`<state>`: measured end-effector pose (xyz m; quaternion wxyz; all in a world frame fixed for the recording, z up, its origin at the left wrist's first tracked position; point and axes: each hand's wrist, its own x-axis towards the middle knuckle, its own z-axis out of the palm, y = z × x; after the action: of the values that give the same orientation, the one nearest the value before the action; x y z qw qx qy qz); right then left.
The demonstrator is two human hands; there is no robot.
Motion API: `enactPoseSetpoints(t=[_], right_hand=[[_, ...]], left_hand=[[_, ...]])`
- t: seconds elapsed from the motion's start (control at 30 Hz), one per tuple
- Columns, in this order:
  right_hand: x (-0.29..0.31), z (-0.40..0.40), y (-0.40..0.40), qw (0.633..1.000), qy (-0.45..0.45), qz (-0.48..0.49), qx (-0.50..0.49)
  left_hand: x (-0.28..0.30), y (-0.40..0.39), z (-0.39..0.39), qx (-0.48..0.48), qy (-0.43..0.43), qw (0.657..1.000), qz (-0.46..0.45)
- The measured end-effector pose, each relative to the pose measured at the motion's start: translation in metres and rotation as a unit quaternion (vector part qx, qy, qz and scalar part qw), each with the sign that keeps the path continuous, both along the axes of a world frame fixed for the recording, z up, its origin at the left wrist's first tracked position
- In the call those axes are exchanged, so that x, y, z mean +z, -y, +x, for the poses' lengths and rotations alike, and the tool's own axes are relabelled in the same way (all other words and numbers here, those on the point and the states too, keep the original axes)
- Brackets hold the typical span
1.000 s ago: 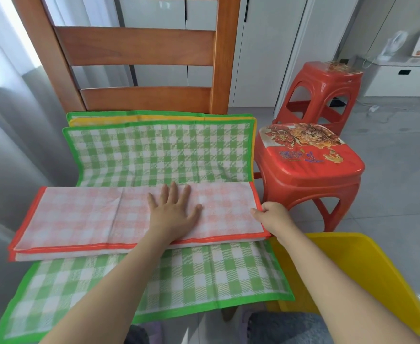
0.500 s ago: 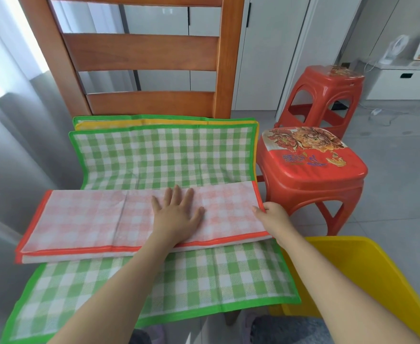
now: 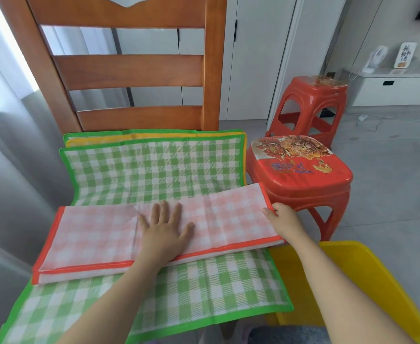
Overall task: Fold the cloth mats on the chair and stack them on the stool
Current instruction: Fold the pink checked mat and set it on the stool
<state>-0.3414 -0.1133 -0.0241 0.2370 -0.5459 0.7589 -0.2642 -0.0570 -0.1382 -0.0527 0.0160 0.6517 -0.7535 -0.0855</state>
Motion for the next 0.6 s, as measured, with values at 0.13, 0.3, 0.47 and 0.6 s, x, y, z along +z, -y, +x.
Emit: enactPoseSetpoints(t=[0.13,0.3,0.47,0.6], right_hand=[[-0.001,0.001,0.003,0.999,-0.038,0.005,-0.025],[0.005,0.01,0.005,0.992,-0.118,0.022,-0.039],[0.011,0.026,0.006,0.982,-0.183,-0.004,-0.036],[0.011,0.059,0.009,0.985,-0.15,-0.069,0.047]], left_hand=[[0.0,0.0,0.0,0.001,0.003,1.0,-0.002],[0.001,-0.001,0.0,0.002,0.005,1.0,-0.007],[0.001,-0.002,0.0,0.0,-0.007,1.0,-0.008],[0.002,-0.002,0.0,-0.002,-0.017,1.0,-0.005]])
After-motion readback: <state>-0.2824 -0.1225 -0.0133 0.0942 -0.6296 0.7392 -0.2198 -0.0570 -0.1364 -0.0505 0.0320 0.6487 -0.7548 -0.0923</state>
